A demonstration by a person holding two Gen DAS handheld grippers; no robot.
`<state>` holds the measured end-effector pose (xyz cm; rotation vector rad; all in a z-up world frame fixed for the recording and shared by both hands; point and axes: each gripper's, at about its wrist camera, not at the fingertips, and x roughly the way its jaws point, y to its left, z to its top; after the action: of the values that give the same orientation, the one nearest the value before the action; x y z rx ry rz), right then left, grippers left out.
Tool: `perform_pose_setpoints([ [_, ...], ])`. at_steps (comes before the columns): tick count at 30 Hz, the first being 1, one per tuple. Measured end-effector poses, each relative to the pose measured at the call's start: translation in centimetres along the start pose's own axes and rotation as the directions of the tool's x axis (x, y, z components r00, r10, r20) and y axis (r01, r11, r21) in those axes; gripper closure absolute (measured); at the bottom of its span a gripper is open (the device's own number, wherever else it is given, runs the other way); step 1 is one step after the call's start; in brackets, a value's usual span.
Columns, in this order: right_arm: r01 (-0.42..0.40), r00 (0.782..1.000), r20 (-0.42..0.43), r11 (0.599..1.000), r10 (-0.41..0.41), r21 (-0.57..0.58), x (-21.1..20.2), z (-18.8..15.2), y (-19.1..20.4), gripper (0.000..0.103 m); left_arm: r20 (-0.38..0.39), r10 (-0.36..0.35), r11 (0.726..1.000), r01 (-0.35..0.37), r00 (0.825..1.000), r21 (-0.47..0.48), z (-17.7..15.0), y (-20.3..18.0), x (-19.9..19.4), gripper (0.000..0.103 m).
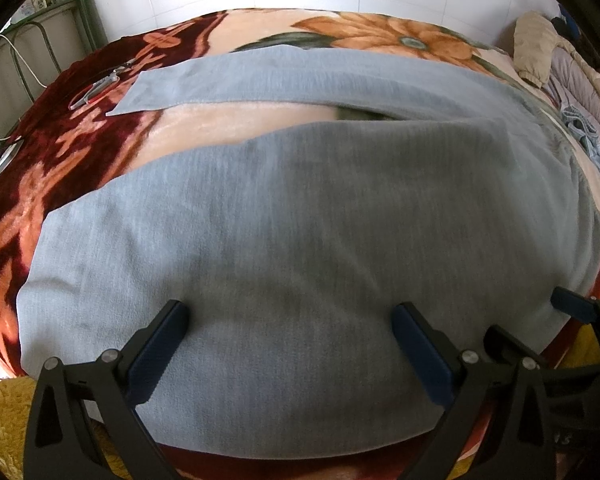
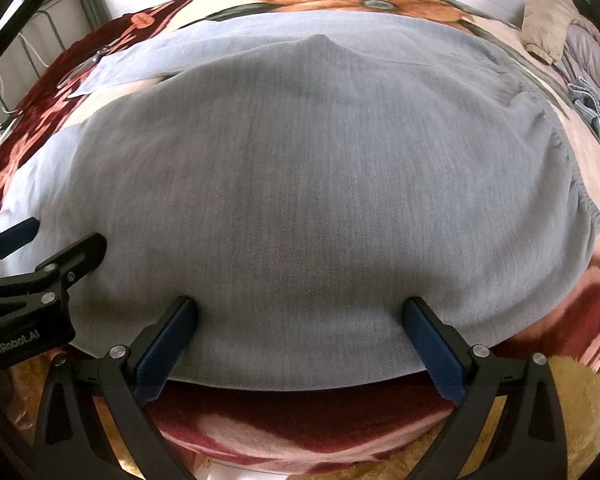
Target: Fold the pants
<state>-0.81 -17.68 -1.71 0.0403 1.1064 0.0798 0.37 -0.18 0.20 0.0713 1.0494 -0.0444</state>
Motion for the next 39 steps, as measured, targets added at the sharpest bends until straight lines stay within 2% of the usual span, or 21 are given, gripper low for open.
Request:
perform_pose_setpoints([
  [10, 0.006, 1.0, 0.001, 1.0, -0.006, 0.002, -0.2, -0.1, 0.1, 0.0, -0.007, 0.001, 1.0, -0.001, 1.0, 0.002, 0.2, 0.0, 0.1, 0.0],
  [17, -0.002, 1.0, -0.031, 1.0, 0.001, -0.013, -0.4, 0.3, -0.1, 0.0, -0.004, -0.001, 1.0, 0.001, 1.0, 0.006, 0.2, 0.0, 0.1, 0.0],
  [22, -0.004, 0.998, -0.063, 1.0, 0.004, 0.001, -1.0, 0.7, -1.2, 0.009, -0.003, -0.011, 1.0, 0.011, 1.0, 0.011, 0.2, 0.1, 0.2, 0.0],
  [27, 0.013, 0.996, -0.088, 0.998, -0.008, 0.057, -1.9, 1.3, -4.1, 0.015, -0.014, -0.008, 1.0, 0.008, 1.0, 0.01, 0.3, 0.0, 0.1, 0.0],
  [34, 0.096, 0.994, -0.064, 0.98, -0.086, 0.172, -4.5, 1.7, -10.7, 0.015, -0.01, 0.0, 1.0, 0.0, 1.0, 0.015, 0.2, -0.2, 0.0, 0.0],
  [39, 0.118, 0.993, -0.052, 0.958, -0.108, 0.262, -5.8, 1.3, -15.1, 0.015, -0.014, 0.013, 1.0, -0.013, 1.0, 0.013, 0.4, -0.3, -0.5, 0.0],
])
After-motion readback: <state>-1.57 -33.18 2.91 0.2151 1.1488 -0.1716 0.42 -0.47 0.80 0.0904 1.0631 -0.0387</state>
